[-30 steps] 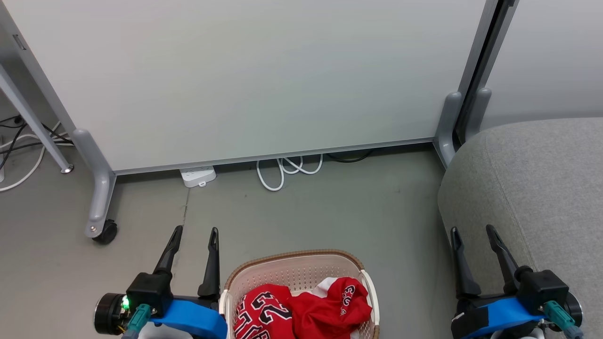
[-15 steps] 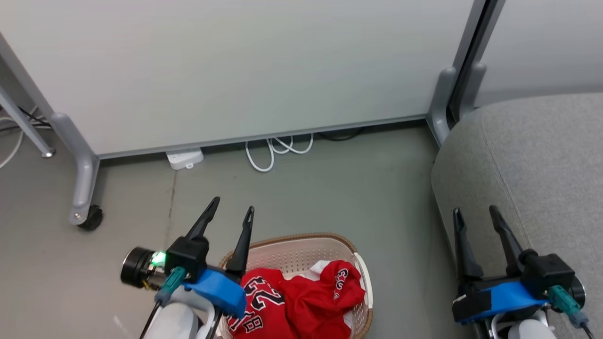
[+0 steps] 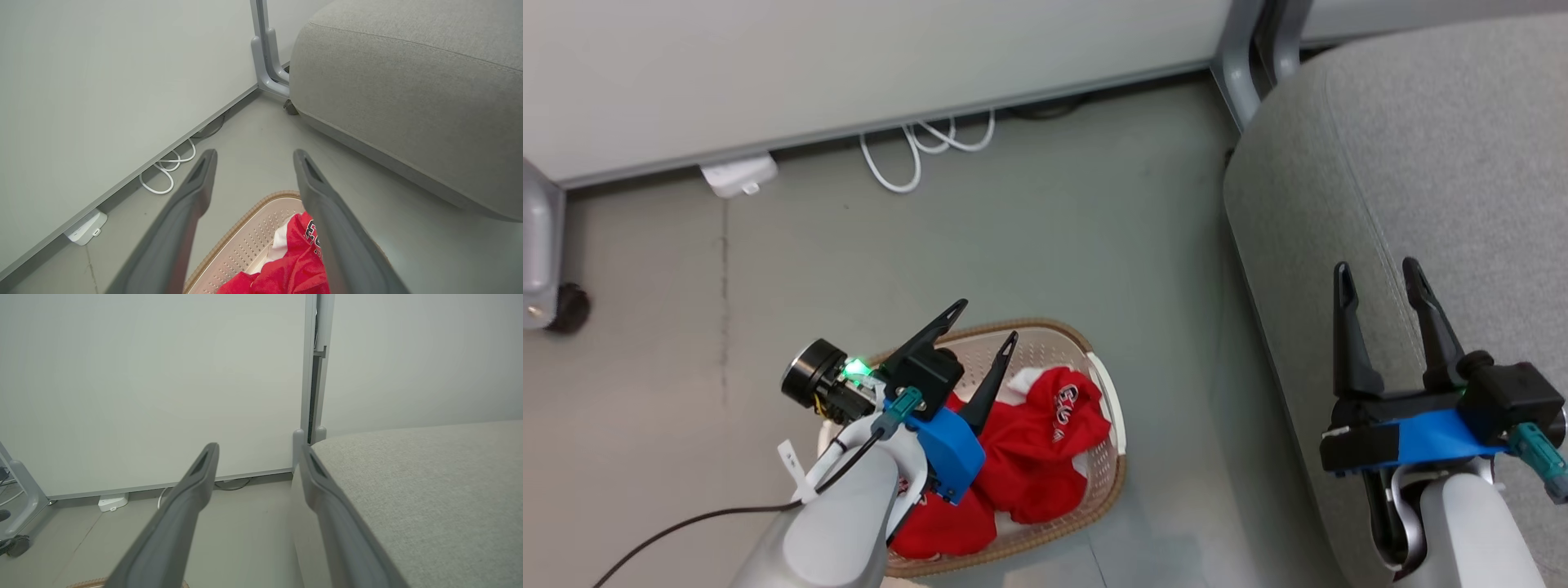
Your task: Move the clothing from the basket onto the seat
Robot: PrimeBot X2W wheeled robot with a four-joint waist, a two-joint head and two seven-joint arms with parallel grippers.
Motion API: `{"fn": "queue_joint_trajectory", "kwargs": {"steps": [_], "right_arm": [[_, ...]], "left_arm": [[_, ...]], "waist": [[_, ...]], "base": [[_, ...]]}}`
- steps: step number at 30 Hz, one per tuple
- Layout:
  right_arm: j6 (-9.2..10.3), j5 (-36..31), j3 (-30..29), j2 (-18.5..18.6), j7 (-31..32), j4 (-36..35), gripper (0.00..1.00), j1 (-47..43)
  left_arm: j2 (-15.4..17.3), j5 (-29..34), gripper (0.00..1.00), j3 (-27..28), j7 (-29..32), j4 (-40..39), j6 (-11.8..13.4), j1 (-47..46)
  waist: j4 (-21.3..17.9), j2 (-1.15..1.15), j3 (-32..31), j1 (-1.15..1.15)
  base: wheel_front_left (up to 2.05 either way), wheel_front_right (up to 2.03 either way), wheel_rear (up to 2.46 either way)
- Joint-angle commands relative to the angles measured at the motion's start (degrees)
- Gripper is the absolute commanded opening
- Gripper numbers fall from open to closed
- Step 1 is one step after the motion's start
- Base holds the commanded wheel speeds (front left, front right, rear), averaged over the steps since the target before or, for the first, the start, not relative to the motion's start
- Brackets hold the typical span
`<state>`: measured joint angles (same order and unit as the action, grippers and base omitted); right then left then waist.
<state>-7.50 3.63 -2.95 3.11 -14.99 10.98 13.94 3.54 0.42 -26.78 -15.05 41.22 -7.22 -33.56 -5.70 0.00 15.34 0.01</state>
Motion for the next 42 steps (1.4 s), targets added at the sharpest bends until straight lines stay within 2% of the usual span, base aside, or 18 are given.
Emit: {"fn": "queue_joint_trajectory", "kwargs": {"steps": [1,23,30,42], "right_arm": [[0.02,0.2,-0.1,0.2,-0.3,-0.4,1.00,1.6],[0.02,1.7,0.7,0.5,-0.3,-4.4,1.00,11.8],[0.02,2.4,0.8,0.2,-0.3,-5.6,1.00,13.9],[0.02,3.1,1.2,-0.1,-0.3,-7.6,1.00,16.5]], "left_arm": [[0.7,0.2,1.00,-1.2,-0.2,1.8,-0.1,-2.0],[2.9,-5.2,1.00,-30.1,0.1,27.1,-0.3,-20.0],[4.7,-7.5,1.00,-35.6,1.5,30.3,-0.3,-23.8],[7.1,-10.1,1.00,-41.0,5.2,32.0,-0.3,-29.5]], "waist": [[-2.5,0.00,4.5,-0.01],[-7.1,0.00,24.4,-0.01],[-8.3,0.00,29.6,-0.01],[-9.8,0.00,36.3,-0.01]], "base": [[0.00,0.00,0.00],[0.00,0.00,0.00],[0.00,0.00,0.00],[0.00,0.00,0.00]]}}
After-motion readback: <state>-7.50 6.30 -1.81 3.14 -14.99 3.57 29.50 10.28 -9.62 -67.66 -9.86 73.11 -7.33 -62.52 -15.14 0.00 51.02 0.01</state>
